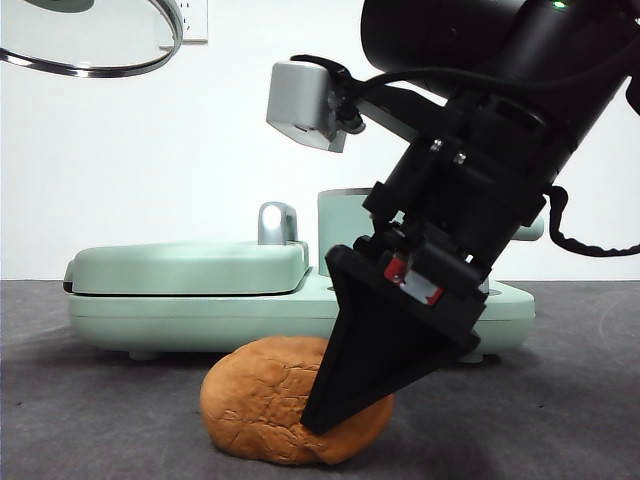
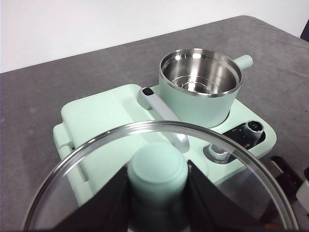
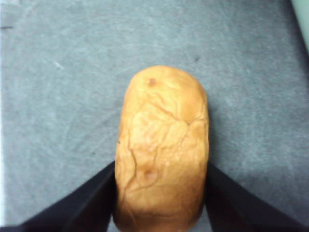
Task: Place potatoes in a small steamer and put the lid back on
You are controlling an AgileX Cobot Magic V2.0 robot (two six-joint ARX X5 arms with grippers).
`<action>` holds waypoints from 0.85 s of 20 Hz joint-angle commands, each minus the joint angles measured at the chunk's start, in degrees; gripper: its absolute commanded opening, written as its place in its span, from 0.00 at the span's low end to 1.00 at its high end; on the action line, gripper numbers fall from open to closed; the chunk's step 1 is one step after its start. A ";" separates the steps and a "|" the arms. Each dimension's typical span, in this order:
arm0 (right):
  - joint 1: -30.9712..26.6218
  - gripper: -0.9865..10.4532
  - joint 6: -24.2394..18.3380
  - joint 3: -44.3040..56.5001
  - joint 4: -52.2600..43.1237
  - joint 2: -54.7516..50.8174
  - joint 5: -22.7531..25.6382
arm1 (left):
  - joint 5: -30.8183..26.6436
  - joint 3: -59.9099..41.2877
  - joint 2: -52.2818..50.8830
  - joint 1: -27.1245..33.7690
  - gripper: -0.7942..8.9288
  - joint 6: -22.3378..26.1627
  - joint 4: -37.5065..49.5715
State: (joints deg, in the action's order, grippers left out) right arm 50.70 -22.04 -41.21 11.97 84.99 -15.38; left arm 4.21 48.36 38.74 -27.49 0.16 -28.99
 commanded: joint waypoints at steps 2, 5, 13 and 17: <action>0.70 0.26 4.72 -0.92 1.75 -1.70 -0.20 | -0.20 1.03 -0.35 -0.15 0.09 -0.46 1.53; 0.31 0.26 9.49 -1.46 7.54 -7.74 0.72 | -0.20 1.03 -0.31 -0.15 0.09 -0.42 1.55; -4.57 0.26 33.62 -19.34 38.10 -19.82 7.61 | -0.20 1.03 -0.20 -0.15 0.09 0.46 1.55; -8.57 0.26 32.89 -30.49 42.97 -17.18 7.58 | -0.20 1.03 -0.20 -0.15 0.09 0.46 1.55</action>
State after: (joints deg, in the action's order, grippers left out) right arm 42.09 9.78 -69.54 55.09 66.39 -7.88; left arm 4.21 48.36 38.54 -27.49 0.38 -29.02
